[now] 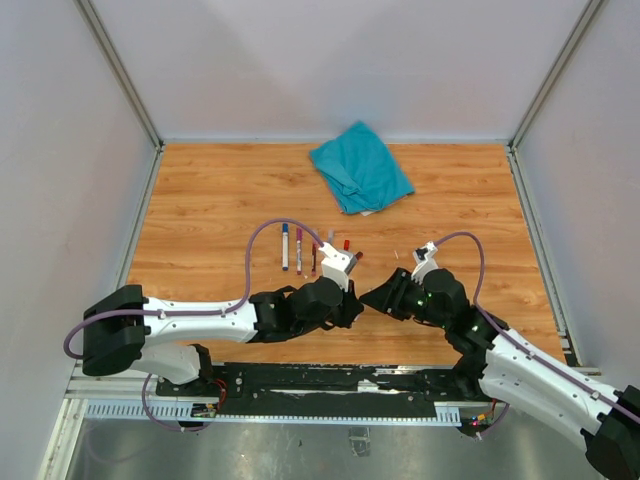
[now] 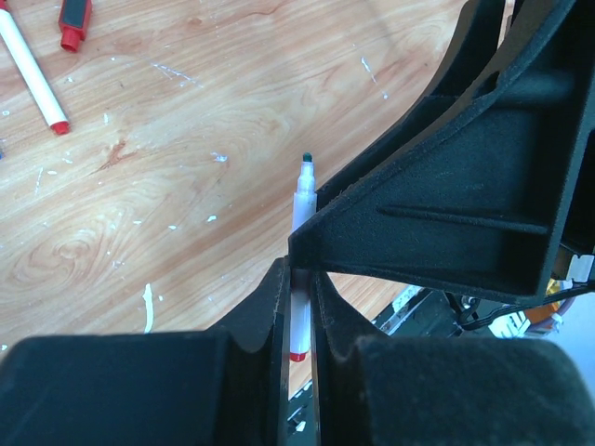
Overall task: Insert the pens into the pen caps
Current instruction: Adjust the pen.
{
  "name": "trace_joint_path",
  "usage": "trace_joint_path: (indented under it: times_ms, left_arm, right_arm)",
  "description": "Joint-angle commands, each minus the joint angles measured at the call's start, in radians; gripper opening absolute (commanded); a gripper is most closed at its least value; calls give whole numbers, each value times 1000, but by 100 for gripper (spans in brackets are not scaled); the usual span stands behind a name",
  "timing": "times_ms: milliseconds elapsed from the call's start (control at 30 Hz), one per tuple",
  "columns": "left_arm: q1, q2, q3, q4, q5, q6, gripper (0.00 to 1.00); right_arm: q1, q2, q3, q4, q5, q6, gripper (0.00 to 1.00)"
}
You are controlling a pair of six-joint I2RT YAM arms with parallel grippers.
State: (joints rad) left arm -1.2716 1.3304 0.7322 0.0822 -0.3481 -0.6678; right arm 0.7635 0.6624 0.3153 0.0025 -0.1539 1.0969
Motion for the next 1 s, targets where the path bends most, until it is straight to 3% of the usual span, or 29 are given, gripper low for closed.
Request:
trace_joint_path:
  times_ms: [0,200,300,367,467,867,967]
  left_arm:
    - [-7,-26,-10,50,-29,-4,0]
    - [-6,-30,-11,50,-34,-7,2]
    - [-7,-27,-12,49,-35,-7,16]
    - [-6,-20,-11,45,-38,-6,26]
    - [-7,-5,-10,39,-36,-6,32]
    - [-7,16,-11,31,-19,-11,29]
    - [-7,23,-4,19,-15,-7,35]
  right_arm:
    - [24,12,-24,79,-12,42,35]
    - [24,16,-30,99,-16,52,11]
    - [24,7,-29,90,-8,52,1]
    - [24,-7,-29,80,1,51,1]
    - [23,-36,-24,61,16,43,1]
    - [24,-61,-17,47,20,17,0]
    - [24,-69,-17,53,27,16,0]
